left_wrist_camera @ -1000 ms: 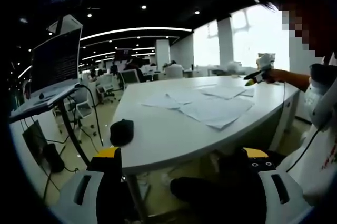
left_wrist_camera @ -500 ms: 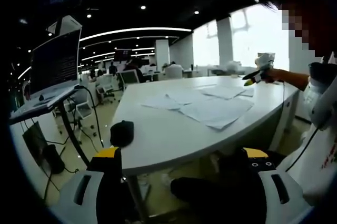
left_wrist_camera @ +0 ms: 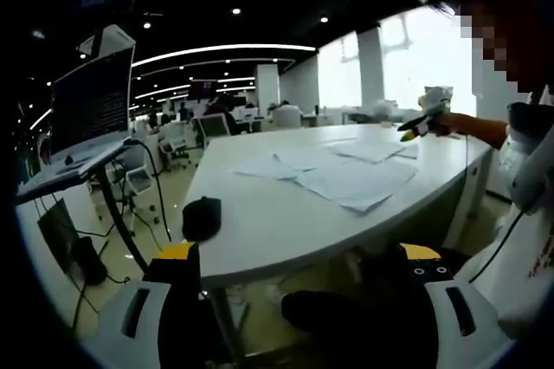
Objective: Organize the stack of printing papers by aligning and flattening the scattered papers on the table
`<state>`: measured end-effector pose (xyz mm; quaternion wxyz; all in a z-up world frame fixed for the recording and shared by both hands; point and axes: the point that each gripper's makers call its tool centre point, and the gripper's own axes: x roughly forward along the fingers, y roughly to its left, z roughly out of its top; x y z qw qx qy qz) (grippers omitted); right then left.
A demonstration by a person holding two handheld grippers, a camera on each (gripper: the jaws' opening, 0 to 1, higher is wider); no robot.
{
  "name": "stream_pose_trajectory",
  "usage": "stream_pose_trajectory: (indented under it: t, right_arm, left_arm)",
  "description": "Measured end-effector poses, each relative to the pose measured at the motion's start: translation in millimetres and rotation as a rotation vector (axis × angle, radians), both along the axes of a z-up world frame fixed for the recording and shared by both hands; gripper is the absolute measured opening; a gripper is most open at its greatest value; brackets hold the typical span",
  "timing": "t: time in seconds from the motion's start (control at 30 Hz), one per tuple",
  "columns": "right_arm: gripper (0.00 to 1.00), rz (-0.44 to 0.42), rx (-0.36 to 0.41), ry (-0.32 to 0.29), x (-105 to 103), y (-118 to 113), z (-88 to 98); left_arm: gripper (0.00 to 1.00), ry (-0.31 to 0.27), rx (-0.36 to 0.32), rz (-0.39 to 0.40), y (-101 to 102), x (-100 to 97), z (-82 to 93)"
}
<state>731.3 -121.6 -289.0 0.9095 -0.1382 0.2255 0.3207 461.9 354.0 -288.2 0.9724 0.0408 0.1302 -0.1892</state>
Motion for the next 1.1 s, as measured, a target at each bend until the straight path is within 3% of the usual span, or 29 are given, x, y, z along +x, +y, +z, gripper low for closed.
stream_pose_trajectory:
  t: [1.1]
  right_arm:
    - [0.81,0.003,0.024,0.003,-1.5,-0.8,-2.2]
  left_arm:
    - [0.95,0.008,-0.004,-0.028,-7.9,6.0,1.2]
